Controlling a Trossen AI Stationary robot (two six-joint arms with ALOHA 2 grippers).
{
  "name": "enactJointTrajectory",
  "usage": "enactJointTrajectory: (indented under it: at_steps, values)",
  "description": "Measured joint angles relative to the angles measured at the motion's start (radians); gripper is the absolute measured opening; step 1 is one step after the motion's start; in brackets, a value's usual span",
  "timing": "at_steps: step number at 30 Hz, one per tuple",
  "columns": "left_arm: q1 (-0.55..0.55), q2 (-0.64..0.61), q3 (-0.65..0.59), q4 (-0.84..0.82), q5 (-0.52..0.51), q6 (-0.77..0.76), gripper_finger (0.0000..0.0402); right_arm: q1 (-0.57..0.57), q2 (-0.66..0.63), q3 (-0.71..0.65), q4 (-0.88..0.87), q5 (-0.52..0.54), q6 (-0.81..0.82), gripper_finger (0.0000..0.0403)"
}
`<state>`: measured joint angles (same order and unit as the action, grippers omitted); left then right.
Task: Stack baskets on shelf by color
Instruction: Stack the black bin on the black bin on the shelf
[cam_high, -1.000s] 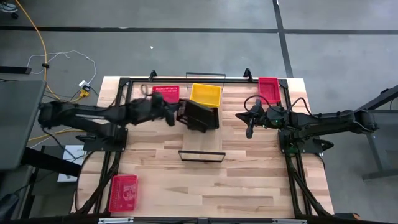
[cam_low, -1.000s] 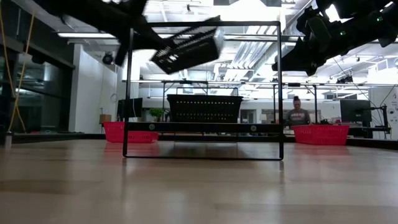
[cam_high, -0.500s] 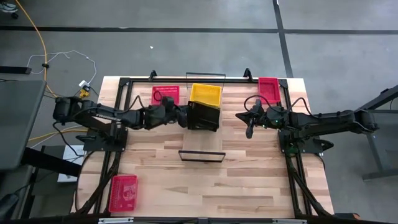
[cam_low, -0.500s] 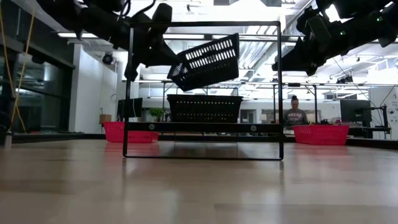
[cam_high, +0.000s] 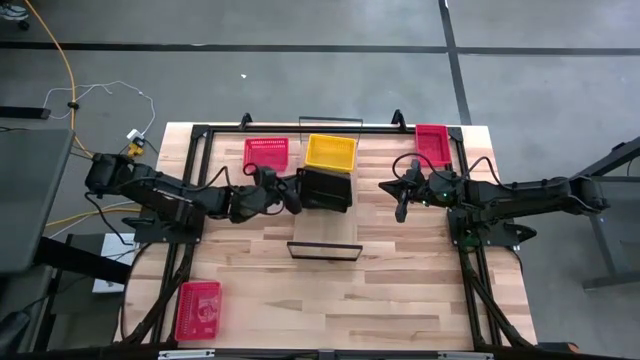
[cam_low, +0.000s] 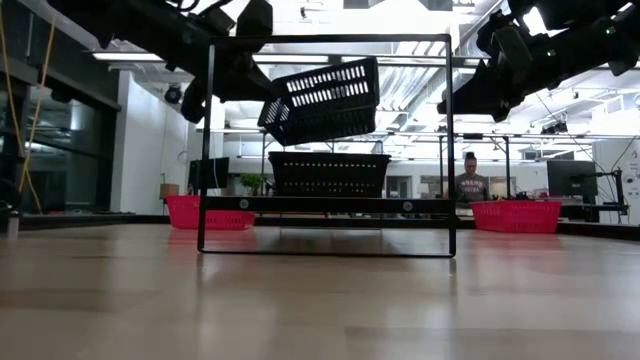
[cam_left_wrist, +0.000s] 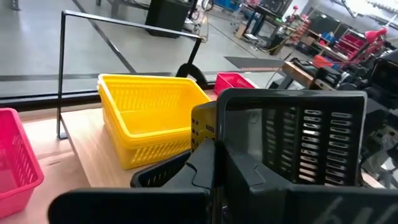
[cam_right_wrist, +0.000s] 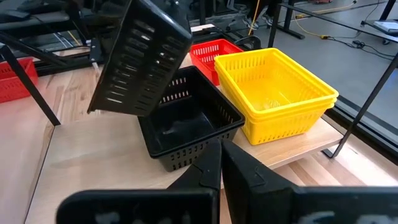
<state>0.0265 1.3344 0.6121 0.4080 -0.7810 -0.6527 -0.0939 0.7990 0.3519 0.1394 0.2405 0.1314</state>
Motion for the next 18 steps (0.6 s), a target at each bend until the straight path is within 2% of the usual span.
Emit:
enactJointTrajectory:
  at_steps: [7, 11, 18]
  values:
    - [0.008, 0.083, 0.0, 0.022, -0.005, -0.047, 0.0, 0.0, 0.0, 0.0, 0.0, 0.0, 0.002, 0.0]
    - [0.014, 0.125, 0.001, 0.1, -0.006, -0.051, 0.0, 0.0, 0.0, 0.0, 0.0, 0.0, 0.009, 0.0]
    - [0.026, 0.134, 0.001, 0.12, -0.001, -0.027, 0.0001, 0.0, 0.0, 0.0, 0.0, 0.0, 0.026, 0.0]
